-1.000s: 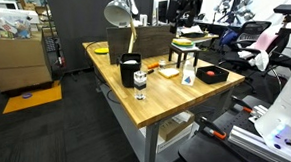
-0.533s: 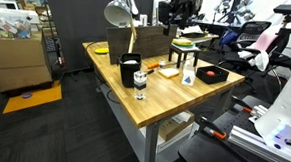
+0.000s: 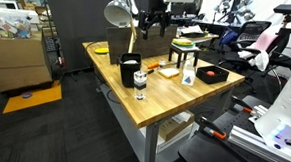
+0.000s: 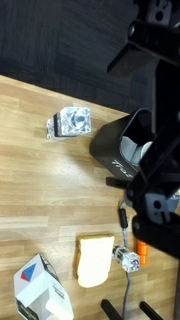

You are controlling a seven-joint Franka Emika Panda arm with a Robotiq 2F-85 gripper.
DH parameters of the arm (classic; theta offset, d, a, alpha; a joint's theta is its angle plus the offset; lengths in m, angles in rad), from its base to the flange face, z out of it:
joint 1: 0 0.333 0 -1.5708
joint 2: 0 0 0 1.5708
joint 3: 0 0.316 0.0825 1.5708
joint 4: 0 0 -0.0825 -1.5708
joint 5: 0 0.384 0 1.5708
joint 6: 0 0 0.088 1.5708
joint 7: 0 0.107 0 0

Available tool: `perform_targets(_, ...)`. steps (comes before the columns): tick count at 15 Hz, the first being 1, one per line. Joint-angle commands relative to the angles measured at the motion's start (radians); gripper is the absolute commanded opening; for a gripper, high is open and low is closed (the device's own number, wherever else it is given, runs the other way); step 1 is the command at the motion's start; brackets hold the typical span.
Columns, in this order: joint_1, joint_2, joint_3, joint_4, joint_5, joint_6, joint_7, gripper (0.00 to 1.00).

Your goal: Take the white cup from the black bin and put it on the table

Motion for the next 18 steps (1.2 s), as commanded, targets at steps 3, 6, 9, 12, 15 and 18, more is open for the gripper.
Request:
perform_targets(3, 0.027, 0.025, -0.025, 0.022, -0.007, -0.003, 0.014, 1.0)
perform_targets(6, 0.028, 0.02, -0.024, 0.022, -0.007, -0.004, 0.016, 1.0)
perform_targets(9, 0.025, 0.055, -0.023, 0.052, -0.045, -0.013, 0.023, 1.0)
perform_targets(12, 0.028, 0.137, -0.026, 0.121, -0.112, -0.018, -0.007, 1.0)
perform_targets(15, 0.045, 0.265, -0.038, 0.226, -0.159, -0.023, -0.053, 1.0)
perform_targets(18, 0.07, 0.391, -0.07, 0.339, -0.186, -0.052, -0.087, 1.0)
